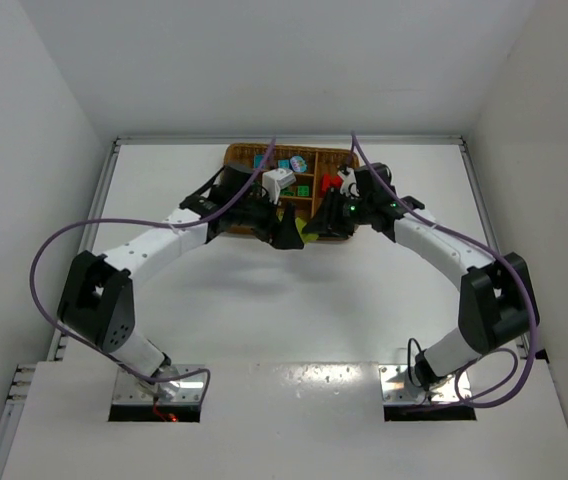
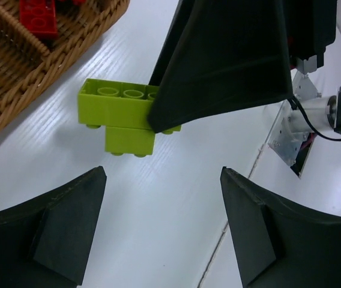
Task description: Sort the legos into containers by color
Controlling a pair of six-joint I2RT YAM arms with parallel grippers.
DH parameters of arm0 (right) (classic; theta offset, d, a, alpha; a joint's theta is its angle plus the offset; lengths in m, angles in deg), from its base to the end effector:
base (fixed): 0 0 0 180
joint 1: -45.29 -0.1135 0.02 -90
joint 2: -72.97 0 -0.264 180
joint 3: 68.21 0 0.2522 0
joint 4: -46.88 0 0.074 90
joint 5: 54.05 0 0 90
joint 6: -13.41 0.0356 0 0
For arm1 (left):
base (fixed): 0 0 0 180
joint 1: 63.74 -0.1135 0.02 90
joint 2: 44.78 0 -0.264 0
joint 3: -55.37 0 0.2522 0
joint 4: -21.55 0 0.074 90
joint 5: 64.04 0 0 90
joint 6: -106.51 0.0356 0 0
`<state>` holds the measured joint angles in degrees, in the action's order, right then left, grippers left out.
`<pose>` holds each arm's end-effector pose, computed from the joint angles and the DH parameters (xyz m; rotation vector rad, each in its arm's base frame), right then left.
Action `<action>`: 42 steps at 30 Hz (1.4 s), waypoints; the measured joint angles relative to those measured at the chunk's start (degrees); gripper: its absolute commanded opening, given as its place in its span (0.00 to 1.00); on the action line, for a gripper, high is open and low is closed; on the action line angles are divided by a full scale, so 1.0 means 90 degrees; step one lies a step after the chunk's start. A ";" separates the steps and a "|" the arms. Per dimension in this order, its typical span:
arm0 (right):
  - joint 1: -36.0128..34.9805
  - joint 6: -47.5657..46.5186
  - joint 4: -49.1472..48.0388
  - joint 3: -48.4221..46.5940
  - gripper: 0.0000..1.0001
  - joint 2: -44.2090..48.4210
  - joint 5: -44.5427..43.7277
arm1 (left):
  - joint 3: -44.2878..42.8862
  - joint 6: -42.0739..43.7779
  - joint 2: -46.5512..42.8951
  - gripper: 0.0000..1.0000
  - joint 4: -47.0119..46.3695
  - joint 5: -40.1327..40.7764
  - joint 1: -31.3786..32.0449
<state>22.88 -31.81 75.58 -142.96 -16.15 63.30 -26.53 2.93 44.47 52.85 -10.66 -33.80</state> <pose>0.3057 0.1438 0.2427 0.2249 2.4922 1.1020 0.2899 -0.1915 0.2812 0.6887 2.2222 -1.1156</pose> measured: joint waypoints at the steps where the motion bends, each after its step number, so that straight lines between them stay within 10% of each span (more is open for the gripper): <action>1: 0.0000 0.0024 -0.0002 0.0000 0.02 0.0000 0.0017 | 0.0000 0.0010 0.0002 0.80 -0.0002 0.0017 0.0049; 25: -0.0022 0.0245 -0.0296 0.0000 0.03 0.0000 0.0478 | -0.0182 0.0143 0.0413 0.60 -0.0044 0.0877 0.0209; 36: 0.0019 0.0355 -0.0384 0.0000 0.03 0.0000 0.0478 | -0.0291 0.0102 0.0529 0.00 -0.0010 0.0816 0.0311; 42: 0.0158 0.0330 -0.0221 -0.0134 0.03 -0.0168 0.0680 | -0.0240 0.0070 0.0522 0.00 -0.0073 0.0862 0.0253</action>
<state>24.30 -28.84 73.59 -144.16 -17.66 69.42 -28.69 3.56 49.17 52.20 -2.90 -31.53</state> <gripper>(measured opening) 0.360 0.425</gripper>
